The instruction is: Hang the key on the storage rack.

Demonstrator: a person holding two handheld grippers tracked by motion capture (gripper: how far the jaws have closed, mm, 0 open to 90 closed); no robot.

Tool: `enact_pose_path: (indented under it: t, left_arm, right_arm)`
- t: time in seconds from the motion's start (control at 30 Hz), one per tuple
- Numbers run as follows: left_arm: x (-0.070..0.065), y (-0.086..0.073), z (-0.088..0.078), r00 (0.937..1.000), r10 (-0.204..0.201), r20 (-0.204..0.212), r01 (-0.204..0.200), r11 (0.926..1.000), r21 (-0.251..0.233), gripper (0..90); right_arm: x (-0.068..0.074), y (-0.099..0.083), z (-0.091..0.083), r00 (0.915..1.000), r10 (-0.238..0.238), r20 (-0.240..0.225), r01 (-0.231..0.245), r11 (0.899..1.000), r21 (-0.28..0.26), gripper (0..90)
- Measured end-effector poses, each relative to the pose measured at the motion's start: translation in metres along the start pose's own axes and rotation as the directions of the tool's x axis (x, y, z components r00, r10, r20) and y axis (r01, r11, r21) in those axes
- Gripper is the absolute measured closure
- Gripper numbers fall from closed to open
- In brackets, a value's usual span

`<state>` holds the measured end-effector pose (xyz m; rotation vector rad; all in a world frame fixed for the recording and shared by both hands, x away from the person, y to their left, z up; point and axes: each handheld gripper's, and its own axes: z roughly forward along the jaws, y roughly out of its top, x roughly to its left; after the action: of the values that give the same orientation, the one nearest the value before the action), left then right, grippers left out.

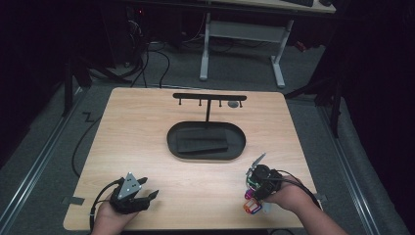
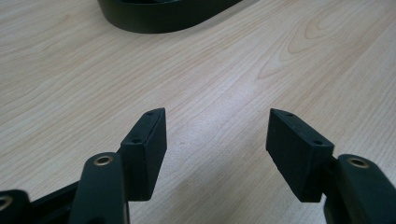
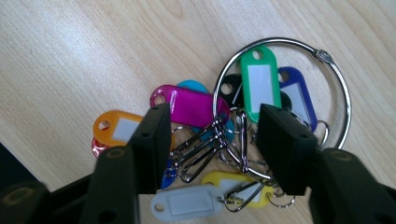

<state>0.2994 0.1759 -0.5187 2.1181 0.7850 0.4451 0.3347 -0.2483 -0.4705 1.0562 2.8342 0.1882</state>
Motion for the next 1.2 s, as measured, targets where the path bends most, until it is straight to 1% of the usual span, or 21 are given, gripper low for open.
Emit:
enact_pose_path:
  t: [0.03, 0.07, 0.2, 0.33, 0.37, 0.4, 0.43, 0.5, 0.53, 0.6, 0.7, 0.8, 0.83, 0.87, 0.93, 0.97, 1.0, 1.1, 1.13, 1.17, 1.2]
  left_arm:
    - [-0.001, 0.000, 0.000, 1.0000, 0.003, 0.004, -0.003, 1.0000, 0.002, 38.8]
    - [-0.002, 0.000, 0.001, 0.9999, 0.009, 0.006, -0.009, 0.9999, 0.006, 38.8]
    - [-0.003, 0.000, 0.001, 0.9998, 0.019, 0.010, -0.019, 0.9998, 0.008, 38.8]
    - [-0.003, 0.000, 0.002, 0.9997, 0.019, 0.013, -0.019, 0.9998, 0.010, 38.9]
    - [-0.003, 0.000, 0.002, 0.9996, 0.022, 0.015, -0.022, 0.9997, 0.013, 38.9]
    - [-0.003, 0.000, 0.002, 0.9996, 0.022, 0.015, -0.022, 0.9997, 0.013, 38.9]
    - [-0.003, 0.000, 0.002, 0.9995, 0.025, 0.017, -0.025, 0.9996, 0.015, 38.9]
    - [-0.003, 0.000, 0.002, 0.9995, 0.027, 0.017, -0.028, 0.9996, 0.012, 38.9]
    - [-0.003, 0.000, 0.002, 0.9995, 0.027, 0.017, -0.028, 0.9996, 0.012, 39.0]
    - [-0.003, 0.000, 0.002, 0.9994, 0.029, 0.020, -0.029, 0.9995, 0.015, 39.0]
    - [-0.002, -0.001, 0.002, 0.9994, 0.028, 0.022, -0.029, 0.9995, 0.016, 39.1]
    - [-0.002, -0.001, 0.002, 0.9993, 0.029, 0.023, -0.029, 0.9994, 0.017, 39.2]
    - [-0.003, -0.001, 0.002, 0.9993, 0.029, 0.024, -0.030, 0.9994, 0.016, 39.2]
    - [-0.003, -0.001, 0.002, 0.9992, 0.031, 0.024, -0.031, 0.9994, 0.017, 39.2]
    - [-0.003, -0.001, 0.003, 0.9991, 0.033, 0.025, -0.033, 0.9993, 0.019, 39.2]
    - [-0.003, -0.001, 0.003, 0.9991, 0.035, 0.026, -0.035, 0.9992, 0.020, 39.3]
    - [-0.003, -0.001, 0.003, 0.9991, 0.035, 0.026, -0.035, 0.9992, 0.020, 39.3]
    - [-0.003, -0.001, 0.003, 0.9991, 0.036, 0.025, -0.036, 0.9992, 0.019, 39.3]
    - [-0.003, -0.001, 0.003, 0.9991, 0.036, 0.025, -0.036, 0.9992, 0.019, 39.3]
    - [-0.003, -0.002, 0.003, 0.9991, 0.033, 0.026, -0.033, 0.9992, 0.021, 39.3]
    - [-0.003, -0.002, 0.003, 0.9991, 0.033, 0.026, -0.033, 0.9992, 0.021, 39.4]
  right_arm:
    - [0.000, 0.004, 0.002, 0.9998, -0.021, -0.006, 0.021, 1.000, 0.011, 55.0]
    - [0.001, 0.006, 0.004, 0.9995, -0.031, -0.005, 0.031, 0.999, 0.017, 56.5]
    - [0.000, 0.015, 0.008, 0.9992, -0.036, -0.017, 0.037, 0.998, 0.044, 65.0]
    - [-0.002, 0.021, 0.012, 0.9989, -0.033, -0.033, 0.035, 0.998, 0.059, 66.2]
    - [-0.004, 0.023, 0.014, 0.9991, -0.021, -0.037, 0.024, 0.997, 0.075, 66.7]
    - [-0.004, 0.023, 0.014, 0.9991, -0.021, -0.037, 0.024, 0.997, 0.075, 66.7]
    - [-0.008, 0.025, 0.016, 0.9979, 0.011, -0.064, -0.006, 0.997, 0.079, 66.7]
    - [-0.013, 0.026, 0.017, 0.9950, 0.040, -0.092, -0.031, 0.995, 0.090, 66.8]
    - [-0.013, 0.026, 0.017, 0.9950, 0.040, -0.092, -0.031, 0.995, 0.090, 66.8]
    - [-0.018, 0.027, 0.018, 0.9869, 0.093, -0.132, -0.077, 0.990, 0.120, 67.5]
    - [-0.020, 0.029, 0.019, 0.9828, 0.100, -0.156, -0.079, 0.988, 0.136, 68.7]
    - [-0.022, 0.029, 0.020, 0.9810, 0.093, -0.170, -0.072, 0.990, 0.124, 72.7]
    - [-0.022, 0.029, 0.020, 0.9810, 0.093, -0.170, -0.072, 0.990, 0.124, 72.7]
    - [-0.023, 0.028, 0.018, 0.9831, 0.092, -0.158, -0.073, 0.990, 0.123, 81.9]
    - [-0.022, 0.028, 0.018, 0.9833, 0.092, -0.157, -0.073, 0.990, 0.120, 82.2]
    - [-0.022, 0.028, 0.019, 0.9866, 0.059, -0.152, -0.043, 0.994, 0.104, 84.1]
    - [-0.021, 0.029, 0.018, 0.9868, 0.061, -0.150, -0.045, 0.993, 0.108, 86.2]
    - [-0.016, 0.029, 0.017, 0.9928, 0.023, -0.117, -0.011, 0.994, 0.105, 86.5]
    - [-0.016, 0.029, 0.017, 0.9928, 0.023, -0.117, -0.011, 0.994, 0.105, 86.5]
    - [-0.012, 0.030, 0.016, 0.9954, -0.015, -0.094, 0.026, 0.993, 0.118, 86.6]
    - [-0.010, 0.031, 0.014, 0.9963, -0.025, -0.083, 0.034, 0.993, 0.115, 86.6]
